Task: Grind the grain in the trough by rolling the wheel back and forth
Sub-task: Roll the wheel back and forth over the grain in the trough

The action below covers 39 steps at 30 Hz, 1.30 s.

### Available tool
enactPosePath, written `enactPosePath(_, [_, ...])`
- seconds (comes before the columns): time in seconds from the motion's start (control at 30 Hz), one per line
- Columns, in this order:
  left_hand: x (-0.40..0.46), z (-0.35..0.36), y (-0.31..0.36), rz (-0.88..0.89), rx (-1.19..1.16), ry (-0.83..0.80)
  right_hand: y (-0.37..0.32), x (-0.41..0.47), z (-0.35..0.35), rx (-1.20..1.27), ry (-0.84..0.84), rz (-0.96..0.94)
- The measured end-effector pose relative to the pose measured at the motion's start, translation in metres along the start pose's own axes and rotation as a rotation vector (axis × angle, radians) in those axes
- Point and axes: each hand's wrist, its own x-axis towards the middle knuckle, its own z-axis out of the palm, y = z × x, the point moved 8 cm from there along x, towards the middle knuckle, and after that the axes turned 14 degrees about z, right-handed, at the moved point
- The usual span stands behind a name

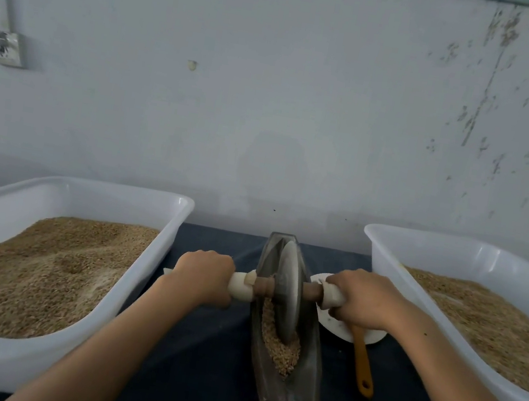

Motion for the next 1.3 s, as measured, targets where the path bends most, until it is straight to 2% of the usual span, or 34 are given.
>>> enactPosePath(0.1, [-0.001, 0.001, 0.000, 0.001, -0.008, -0.023, 0.001, -0.002, 0.001, 0.009, -0.040, -0.001])
enactPosePath(0.17, [0.000, -0.001, 0.000, -0.009, 0.020, 0.018, 0.001, -0.002, 0.001, 0.016, -0.012, -0.003])
enactPosePath(0.33, [0.000, -0.007, 0.002, -0.054, 0.073, 0.184, -0.001, -0.002, -0.007, 0.051, 0.243, -0.006])
enactPosePath(0.47, [-0.002, -0.011, 0.003, -0.065, 0.087, 0.246, -0.001, -0.003, -0.008, 0.087, 0.316, 0.005])
enactPosePath(0.53, [-0.002, -0.010, 0.004, -0.050, 0.102, 0.224, 0.000, -0.003, -0.006, 0.100, 0.281, 0.006])
enactPosePath(0.77, [-0.002, -0.001, 0.002, -0.002, 0.032, 0.009, 0.002, 0.000, 0.002, 0.016, -0.015, -0.001])
enactPosePath(0.93, [-0.001, -0.005, 0.004, -0.006, 0.077, 0.037, 0.002, -0.002, 0.007, 0.040, -0.089, 0.002])
enactPosePath(1.03, [0.000, -0.007, 0.004, -0.018, 0.100, 0.123, 0.003, 0.001, 0.005, 0.033, 0.020, 0.013])
enactPosePath(1.2, [-0.001, -0.007, 0.000, -0.055, 0.043, 0.227, -0.003, -0.002, -0.010, 0.027, 0.417, -0.023])
enactPosePath(1.3, [-0.002, -0.005, -0.003, -0.061, 0.016, 0.233, -0.004, -0.002, -0.011, 0.027, 0.458, -0.036])
